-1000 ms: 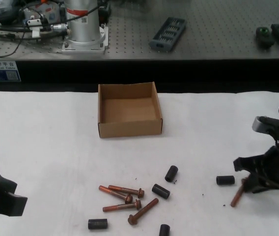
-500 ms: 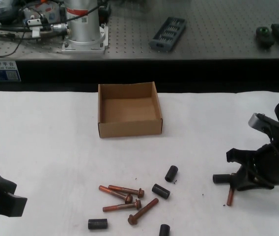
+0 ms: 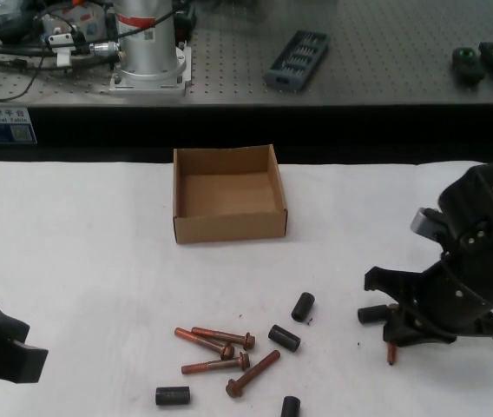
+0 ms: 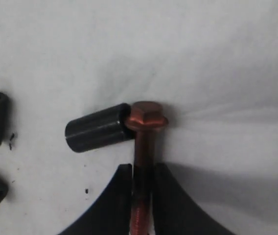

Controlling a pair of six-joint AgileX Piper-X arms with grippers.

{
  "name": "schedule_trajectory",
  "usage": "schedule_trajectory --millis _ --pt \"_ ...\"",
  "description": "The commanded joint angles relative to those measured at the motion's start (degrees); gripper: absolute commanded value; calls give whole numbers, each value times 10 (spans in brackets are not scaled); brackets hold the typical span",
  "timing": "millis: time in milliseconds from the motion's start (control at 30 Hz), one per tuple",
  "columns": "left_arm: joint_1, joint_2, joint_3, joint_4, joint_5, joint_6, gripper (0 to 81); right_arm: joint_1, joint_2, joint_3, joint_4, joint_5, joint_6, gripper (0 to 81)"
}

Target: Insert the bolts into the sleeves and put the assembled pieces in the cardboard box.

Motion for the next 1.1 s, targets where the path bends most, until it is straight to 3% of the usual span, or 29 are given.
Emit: schedule_trajectory --millis 0,600,1067 --pt "-3 0 -5 1 0 13 6 1 1 -4 -11 0 13 115" --pt "-3 0 -5 2 0 13 6 1 3 -4 69 104 50 115" --pt "-3 0 -5 2 0 13 6 1 4 -4 177 168 -98 115"
